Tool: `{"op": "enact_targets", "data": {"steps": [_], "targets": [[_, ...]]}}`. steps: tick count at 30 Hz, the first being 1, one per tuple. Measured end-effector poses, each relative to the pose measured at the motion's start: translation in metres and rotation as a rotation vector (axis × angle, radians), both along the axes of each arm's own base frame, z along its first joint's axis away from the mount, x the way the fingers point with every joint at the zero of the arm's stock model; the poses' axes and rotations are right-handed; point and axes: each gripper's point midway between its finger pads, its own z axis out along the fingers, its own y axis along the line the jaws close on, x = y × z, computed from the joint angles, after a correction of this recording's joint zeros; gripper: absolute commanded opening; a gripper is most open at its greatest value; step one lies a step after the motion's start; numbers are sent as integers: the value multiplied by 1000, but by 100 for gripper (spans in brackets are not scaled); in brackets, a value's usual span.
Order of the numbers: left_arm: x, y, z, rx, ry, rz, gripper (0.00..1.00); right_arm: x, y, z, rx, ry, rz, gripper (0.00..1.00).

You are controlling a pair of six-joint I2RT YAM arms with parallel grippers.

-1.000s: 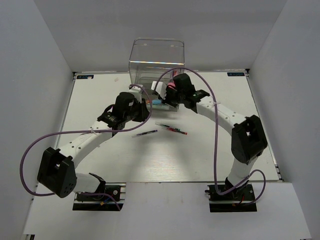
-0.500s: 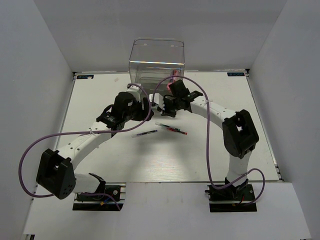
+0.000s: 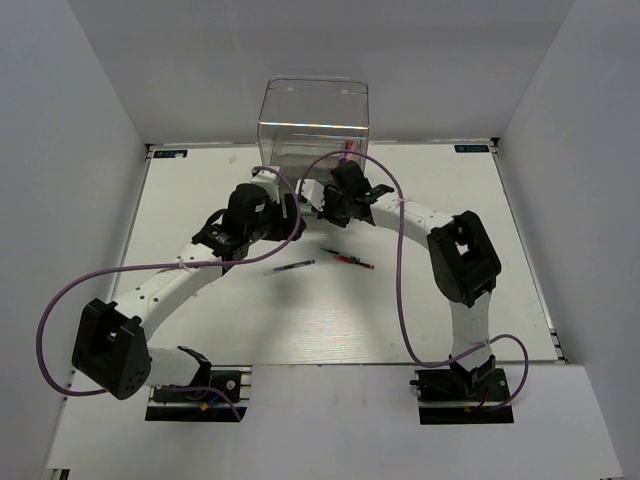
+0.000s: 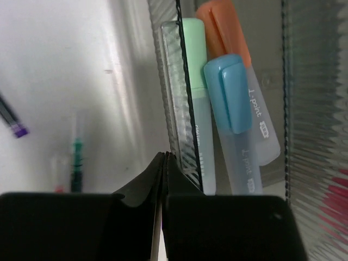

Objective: Sort the stationery into containers
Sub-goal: Close the drawer in the storage box.

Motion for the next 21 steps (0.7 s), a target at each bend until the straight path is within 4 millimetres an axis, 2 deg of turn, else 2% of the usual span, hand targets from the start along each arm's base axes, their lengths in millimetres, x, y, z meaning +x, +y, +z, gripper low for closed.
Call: {"op": "enact_targets", "data": {"steps": [5,13,21], "targets": [[1,2,3,-1,-7,10,78,22,-7,-3,-24,-58,-109,0],[1,3,4,-1,-13,22,78,54,-13,16,-24,-173,-237,0],[2,5,7,-6,-18,33,76,61,-16,19,-35,-213,-278,0]]}}
